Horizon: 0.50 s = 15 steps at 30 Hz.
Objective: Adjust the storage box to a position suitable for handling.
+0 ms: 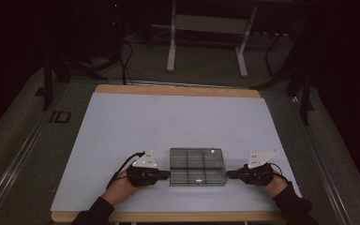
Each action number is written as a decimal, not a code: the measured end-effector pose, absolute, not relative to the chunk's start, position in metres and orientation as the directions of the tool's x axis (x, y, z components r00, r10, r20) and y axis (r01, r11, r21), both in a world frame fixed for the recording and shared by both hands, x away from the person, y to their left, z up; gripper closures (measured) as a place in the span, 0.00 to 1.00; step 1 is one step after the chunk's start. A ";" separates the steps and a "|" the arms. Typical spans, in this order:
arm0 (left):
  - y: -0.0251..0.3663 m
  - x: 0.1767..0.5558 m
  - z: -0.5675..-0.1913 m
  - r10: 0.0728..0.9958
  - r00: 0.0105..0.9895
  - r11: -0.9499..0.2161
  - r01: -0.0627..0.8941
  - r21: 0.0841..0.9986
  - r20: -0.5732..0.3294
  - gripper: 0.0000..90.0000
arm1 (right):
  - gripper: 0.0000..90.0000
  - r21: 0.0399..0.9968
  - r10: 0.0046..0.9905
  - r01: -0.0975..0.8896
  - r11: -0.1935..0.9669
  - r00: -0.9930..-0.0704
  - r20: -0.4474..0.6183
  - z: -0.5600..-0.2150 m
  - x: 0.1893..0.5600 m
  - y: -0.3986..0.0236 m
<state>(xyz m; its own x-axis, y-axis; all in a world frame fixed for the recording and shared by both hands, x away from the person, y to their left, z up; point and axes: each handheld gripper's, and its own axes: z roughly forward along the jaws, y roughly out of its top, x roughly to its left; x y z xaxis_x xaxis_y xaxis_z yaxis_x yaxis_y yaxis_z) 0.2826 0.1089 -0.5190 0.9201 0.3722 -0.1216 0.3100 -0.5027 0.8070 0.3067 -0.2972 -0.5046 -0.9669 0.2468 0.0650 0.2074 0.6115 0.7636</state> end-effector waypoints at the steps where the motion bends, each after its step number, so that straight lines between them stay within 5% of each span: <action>1: 0.109 0.283 -0.518 0.384 0.916 -0.500 0.315 0.807 -0.119 0.91 | 0.95 0.768 0.251 0.208 0.606 -0.966 0.063 -0.504 0.307 -0.298; 5: 0.110 0.285 -0.516 0.403 0.907 -0.493 0.326 0.807 -0.120 0.75 | 0.88 0.779 0.276 0.215 0.590 -0.960 0.056 -0.502 0.308 -0.300; 6: 0.111 0.286 -0.515 0.416 0.902 -0.486 0.323 0.812 -0.110 0.71 | 0.78 0.786 0.286 0.213 0.581 -0.957 0.047 -0.500 0.308 -0.301; 15: 0.113 0.287 -0.509 0.441 0.894 -0.457 0.300 0.838 -0.080 0.68 | 0.68 0.801 0.306 0.195 0.566 -0.952 0.016 -0.495 0.308 -0.300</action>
<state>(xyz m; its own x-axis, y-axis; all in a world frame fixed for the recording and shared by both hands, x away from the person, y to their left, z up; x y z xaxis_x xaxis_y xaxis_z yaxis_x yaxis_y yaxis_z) 0.2870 0.1126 -0.5092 0.8940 0.4409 -0.0796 0.2999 -0.4567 0.8375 0.3078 -0.3003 -0.4949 -0.9518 0.3063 0.0156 0.1952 0.5657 0.8012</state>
